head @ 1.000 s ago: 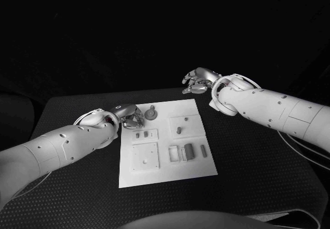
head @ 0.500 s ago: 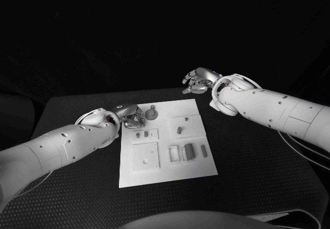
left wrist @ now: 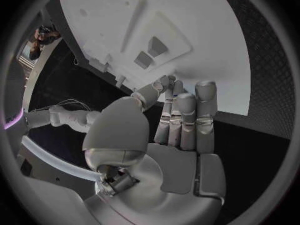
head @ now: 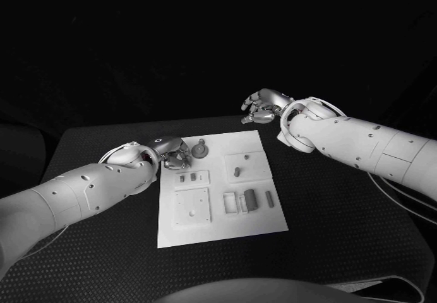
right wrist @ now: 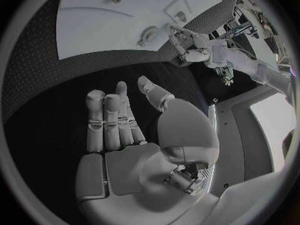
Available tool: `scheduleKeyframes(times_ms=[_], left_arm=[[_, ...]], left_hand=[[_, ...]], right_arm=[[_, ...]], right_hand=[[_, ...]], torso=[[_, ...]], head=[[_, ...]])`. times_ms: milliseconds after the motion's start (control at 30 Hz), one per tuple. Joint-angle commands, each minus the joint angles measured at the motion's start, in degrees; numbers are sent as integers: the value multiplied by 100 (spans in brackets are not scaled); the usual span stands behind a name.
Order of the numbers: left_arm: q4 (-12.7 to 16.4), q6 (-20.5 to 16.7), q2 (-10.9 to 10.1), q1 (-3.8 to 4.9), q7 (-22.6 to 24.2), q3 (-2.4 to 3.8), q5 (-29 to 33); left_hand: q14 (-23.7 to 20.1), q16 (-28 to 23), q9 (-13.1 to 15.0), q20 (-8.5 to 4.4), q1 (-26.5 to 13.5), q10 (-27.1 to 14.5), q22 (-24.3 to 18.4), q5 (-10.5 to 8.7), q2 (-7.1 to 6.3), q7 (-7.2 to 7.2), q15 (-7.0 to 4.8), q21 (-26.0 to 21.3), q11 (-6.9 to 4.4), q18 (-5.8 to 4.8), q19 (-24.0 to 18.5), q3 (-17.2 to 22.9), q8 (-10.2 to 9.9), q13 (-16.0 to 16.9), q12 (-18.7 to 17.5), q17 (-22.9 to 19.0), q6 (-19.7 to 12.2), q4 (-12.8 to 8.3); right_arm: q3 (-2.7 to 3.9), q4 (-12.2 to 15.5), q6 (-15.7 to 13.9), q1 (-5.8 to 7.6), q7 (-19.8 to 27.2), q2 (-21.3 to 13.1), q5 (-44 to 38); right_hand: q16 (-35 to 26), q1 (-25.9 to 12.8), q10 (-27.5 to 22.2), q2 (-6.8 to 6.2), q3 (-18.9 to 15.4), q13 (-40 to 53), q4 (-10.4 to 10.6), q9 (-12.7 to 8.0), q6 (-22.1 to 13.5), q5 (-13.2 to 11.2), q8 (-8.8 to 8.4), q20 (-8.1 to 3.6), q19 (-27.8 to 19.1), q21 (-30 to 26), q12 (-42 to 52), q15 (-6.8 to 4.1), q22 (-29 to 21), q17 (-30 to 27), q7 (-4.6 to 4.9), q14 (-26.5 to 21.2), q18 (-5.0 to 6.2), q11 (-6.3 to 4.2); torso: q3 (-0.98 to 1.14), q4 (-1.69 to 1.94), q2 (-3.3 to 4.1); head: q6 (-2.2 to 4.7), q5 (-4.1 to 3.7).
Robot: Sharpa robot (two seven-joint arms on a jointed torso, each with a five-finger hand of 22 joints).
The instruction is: Assemble the parts on the task board
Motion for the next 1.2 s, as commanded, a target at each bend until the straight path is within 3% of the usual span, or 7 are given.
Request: scheduleKeyframes(times_ms=[33,633,1200], left_arm=[[-7,341,8,-36,-169,-26,-154],[-32,376,43,-52,-60,-39,-131],[-31,274,66,-55,180,-47,-31]], left_hand=[[4,-8,4,-49,17,127,106,18,65,21,-18,17,57,805,8,20,35,78,14,-8,14,8],[2,-11,4,-51,19,135,106,18,80,21,-20,15,54,804,5,20,37,84,14,-8,9,7],[-1,-17,2,-54,20,144,105,16,88,27,-25,10,50,800,-1,16,35,94,9,-8,-12,5]], right_arm=[[2,4,38,-1,35,-2,-26],[1,-6,44,-1,54,-9,-26],[1,1,50,-1,50,-12,-26]], right_hand=[[7,-51,17,-17,-3,6,27,-4,-12,11,35,-28,-1,-40,-39,-6,44,-9,43,-20,483,20],[7,-59,17,-21,-6,7,32,-4,-13,11,35,-27,0,-41,-40,-5,45,-10,44,-20,483,21],[7,-61,17,-18,-5,7,37,-4,-14,11,35,-27,0,-43,-41,-5,45,-11,44,-20,483,21]], torso=[[-5,-3,2],[-9,5,0],[0,2,1]], head=[[-6,-3],[0,-45],[0,-50]])
